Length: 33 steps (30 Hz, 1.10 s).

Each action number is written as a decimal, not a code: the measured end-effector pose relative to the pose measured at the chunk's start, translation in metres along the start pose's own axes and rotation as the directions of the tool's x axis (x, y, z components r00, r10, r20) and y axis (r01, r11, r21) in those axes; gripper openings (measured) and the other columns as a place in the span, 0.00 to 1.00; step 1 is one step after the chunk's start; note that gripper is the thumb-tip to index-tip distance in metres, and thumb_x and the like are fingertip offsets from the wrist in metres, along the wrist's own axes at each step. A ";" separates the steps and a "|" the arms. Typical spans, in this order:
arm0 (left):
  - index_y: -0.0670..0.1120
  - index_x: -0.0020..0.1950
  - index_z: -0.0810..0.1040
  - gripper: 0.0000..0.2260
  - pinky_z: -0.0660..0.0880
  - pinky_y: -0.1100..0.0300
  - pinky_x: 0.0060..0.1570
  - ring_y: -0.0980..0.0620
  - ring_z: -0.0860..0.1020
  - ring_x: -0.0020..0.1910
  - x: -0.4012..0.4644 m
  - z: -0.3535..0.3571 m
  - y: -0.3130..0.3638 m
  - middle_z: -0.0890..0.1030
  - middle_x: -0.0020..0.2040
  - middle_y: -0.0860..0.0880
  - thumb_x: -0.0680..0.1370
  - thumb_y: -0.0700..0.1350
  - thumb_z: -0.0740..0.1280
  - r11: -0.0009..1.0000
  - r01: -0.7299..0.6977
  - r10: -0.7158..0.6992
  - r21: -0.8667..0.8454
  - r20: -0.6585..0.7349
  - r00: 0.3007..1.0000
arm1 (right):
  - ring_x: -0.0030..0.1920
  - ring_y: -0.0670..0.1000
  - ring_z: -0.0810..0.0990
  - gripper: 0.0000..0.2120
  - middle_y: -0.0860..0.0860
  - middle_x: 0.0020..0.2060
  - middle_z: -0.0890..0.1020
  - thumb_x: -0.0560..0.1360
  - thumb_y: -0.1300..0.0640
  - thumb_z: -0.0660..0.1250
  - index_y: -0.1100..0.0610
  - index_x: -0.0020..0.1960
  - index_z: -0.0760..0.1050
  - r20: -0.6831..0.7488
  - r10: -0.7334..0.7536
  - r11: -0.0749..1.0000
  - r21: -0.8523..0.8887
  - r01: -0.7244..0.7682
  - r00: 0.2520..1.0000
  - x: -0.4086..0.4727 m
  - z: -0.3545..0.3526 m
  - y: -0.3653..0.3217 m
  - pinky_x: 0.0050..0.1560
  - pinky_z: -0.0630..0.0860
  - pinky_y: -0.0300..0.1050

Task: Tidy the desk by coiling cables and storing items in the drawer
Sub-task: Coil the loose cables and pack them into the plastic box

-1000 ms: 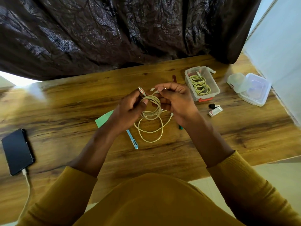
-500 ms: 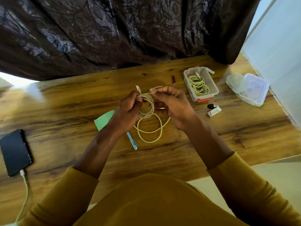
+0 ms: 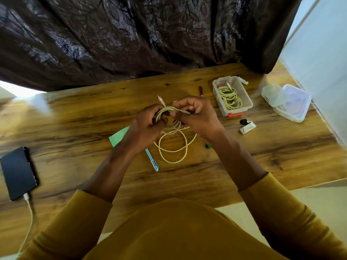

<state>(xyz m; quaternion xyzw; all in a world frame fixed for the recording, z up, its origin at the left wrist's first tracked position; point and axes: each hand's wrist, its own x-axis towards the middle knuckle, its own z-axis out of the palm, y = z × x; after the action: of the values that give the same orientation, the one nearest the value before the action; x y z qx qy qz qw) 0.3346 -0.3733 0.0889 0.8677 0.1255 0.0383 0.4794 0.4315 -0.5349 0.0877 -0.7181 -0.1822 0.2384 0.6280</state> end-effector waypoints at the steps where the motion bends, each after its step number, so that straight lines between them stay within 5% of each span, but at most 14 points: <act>1: 0.51 0.62 0.80 0.08 0.78 0.66 0.37 0.59 0.84 0.44 0.000 -0.001 0.001 0.84 0.50 0.55 0.84 0.43 0.67 1.000 -0.009 0.010 0.007 -0.033 0.999 | 0.42 0.58 0.88 0.10 0.58 0.44 0.88 0.76 0.64 0.76 0.64 0.56 0.81 -0.009 -0.015 1.000 0.001 0.015 1.000 0.000 0.000 0.001 0.40 0.85 0.50; 7: 0.48 0.60 0.84 0.08 0.77 0.68 0.30 0.57 0.85 0.35 0.000 -0.003 0.002 0.86 0.44 0.54 0.85 0.46 0.67 0.998 -0.049 0.055 0.042 -0.142 0.988 | 0.42 0.58 0.88 0.08 0.60 0.43 0.87 0.77 0.66 0.74 0.66 0.55 0.81 -0.027 -0.034 0.999 0.006 0.034 0.999 0.002 -0.003 0.001 0.40 0.85 0.49; 12: 0.46 0.54 0.82 0.07 0.81 0.52 0.33 0.53 0.84 0.37 0.001 0.006 -0.002 0.85 0.41 0.52 0.85 0.44 0.64 0.994 -0.111 0.110 0.007 -0.210 0.971 | 0.40 0.54 0.88 0.10 0.59 0.43 0.87 0.77 0.65 0.74 0.67 0.56 0.80 0.045 0.001 1.000 0.019 -0.002 0.999 -0.001 -0.003 -0.002 0.42 0.85 0.49; 21: 0.43 0.29 0.72 0.14 0.63 0.55 0.23 0.49 0.68 0.23 0.001 0.010 -0.001 0.72 0.25 0.49 0.76 0.41 0.61 0.961 -0.264 0.213 -0.076 -0.403 0.890 | 0.46 0.61 0.88 0.12 0.63 0.45 0.86 0.78 0.65 0.74 0.66 0.57 0.75 0.215 0.021 0.995 0.095 -0.042 0.976 -0.012 0.013 -0.003 0.46 0.85 0.55; 25: 0.41 0.29 0.73 0.15 0.61 0.57 0.24 0.52 0.67 0.22 0.002 0.006 -0.004 0.72 0.24 0.49 0.76 0.36 0.62 0.948 -0.318 0.280 -0.014 -0.441 0.853 | 0.48 0.63 0.87 0.11 0.64 0.46 0.86 0.81 0.62 0.70 0.69 0.58 0.76 0.202 -0.036 0.986 0.166 0.002 0.979 -0.014 0.015 -0.004 0.49 0.85 0.61; 28: 0.42 0.30 0.68 0.17 0.59 0.58 0.26 0.54 0.64 0.23 0.002 0.007 -0.007 0.68 0.24 0.50 0.79 0.33 0.61 0.946 -0.325 0.287 -0.007 -0.451 0.845 | 0.47 0.61 0.87 0.09 0.65 0.48 0.86 0.82 0.64 0.68 0.70 0.58 0.77 0.158 -0.081 0.968 0.250 0.039 0.984 -0.013 0.013 -0.003 0.46 0.84 0.51; 31: 0.38 0.39 0.78 0.14 0.69 0.51 0.25 0.45 0.74 0.26 0.001 0.011 -0.013 0.76 0.29 0.44 0.83 0.38 0.61 0.951 -0.289 0.226 -0.109 -0.395 0.890 | 0.44 0.57 0.87 0.08 0.64 0.46 0.86 0.80 0.67 0.69 0.70 0.57 0.78 0.079 -0.110 0.955 0.286 0.083 0.991 -0.011 0.013 0.000 0.45 0.84 0.48; 33: 0.36 0.49 0.81 0.13 0.75 0.49 0.33 0.41 0.80 0.35 0.001 0.012 -0.010 0.81 0.37 0.38 0.83 0.40 0.60 0.936 -0.252 0.175 -0.245 -0.299 0.938 | 0.44 0.55 0.87 0.08 0.62 0.45 0.86 0.79 0.68 0.70 0.71 0.57 0.78 0.023 -0.101 0.952 0.292 0.090 0.995 -0.010 0.014 0.003 0.44 0.84 0.46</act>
<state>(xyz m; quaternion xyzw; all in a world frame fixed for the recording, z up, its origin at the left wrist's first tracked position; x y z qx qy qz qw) 0.3359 -0.3778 0.0744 0.7863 0.0877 0.2268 0.5679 0.4156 -0.5291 0.0849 -0.6037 -0.1913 0.2453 0.7340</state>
